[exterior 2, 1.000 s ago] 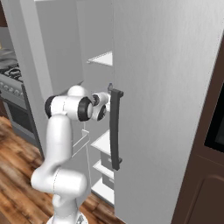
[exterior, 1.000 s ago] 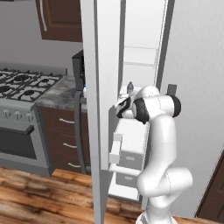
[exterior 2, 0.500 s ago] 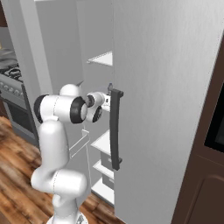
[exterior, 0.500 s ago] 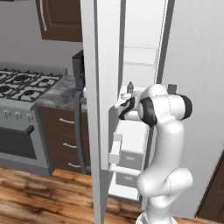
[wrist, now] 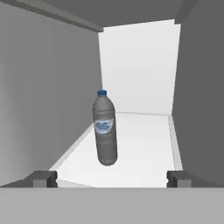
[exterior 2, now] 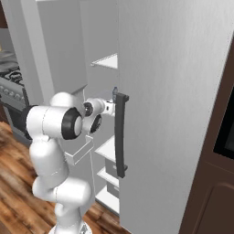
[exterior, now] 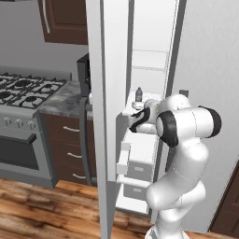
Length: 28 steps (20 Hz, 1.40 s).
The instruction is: Take the bottled waters from the counter and place them in the freezer to freeze. Close the freezer door after placing the bottles.
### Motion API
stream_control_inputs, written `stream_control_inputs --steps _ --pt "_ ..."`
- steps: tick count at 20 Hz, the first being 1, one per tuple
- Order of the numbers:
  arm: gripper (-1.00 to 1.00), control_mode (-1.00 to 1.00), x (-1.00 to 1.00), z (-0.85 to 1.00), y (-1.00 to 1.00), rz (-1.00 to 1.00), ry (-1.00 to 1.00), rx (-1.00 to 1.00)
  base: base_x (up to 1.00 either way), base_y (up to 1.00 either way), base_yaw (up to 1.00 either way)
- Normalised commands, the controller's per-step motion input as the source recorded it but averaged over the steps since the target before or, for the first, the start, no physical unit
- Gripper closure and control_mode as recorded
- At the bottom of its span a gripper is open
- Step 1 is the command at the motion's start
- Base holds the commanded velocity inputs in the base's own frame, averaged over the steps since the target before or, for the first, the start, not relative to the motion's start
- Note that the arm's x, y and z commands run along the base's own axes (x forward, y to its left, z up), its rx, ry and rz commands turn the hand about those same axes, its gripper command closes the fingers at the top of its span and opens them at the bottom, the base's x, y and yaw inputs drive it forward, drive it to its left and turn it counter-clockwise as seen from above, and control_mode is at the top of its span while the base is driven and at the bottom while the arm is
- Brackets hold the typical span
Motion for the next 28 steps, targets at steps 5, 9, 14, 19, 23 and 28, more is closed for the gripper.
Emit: stream_control_inputs --steps 5,9,14,19,23,28 --pt "-1.0 -1.0 -0.83 0.22 0.02 0.0 0.0 0.03 0.0 0.0 0.0" --pt "-1.0 -1.0 -0.85 0.35 0.0 0.0 0.0 0.06 0.0 0.0 0.0" --pt "-1.0 -1.0 -0.43 0.75 0.0 0.0 0.26 0.07 0.0 0.0 0.0" --pt "-1.0 -1.0 -0.2 0.8 0.0 0.0 0.47 0.08 0.0 0.0 0.0" --pt "-1.0 -1.0 -0.52 0.52 0.0 0.0 0.41 0.08 0.0 0.0 0.0" --pt "-1.0 -1.0 -0.6 0.4 0.0 0.0 0.35 0.07 0.0 0.0 0.0"
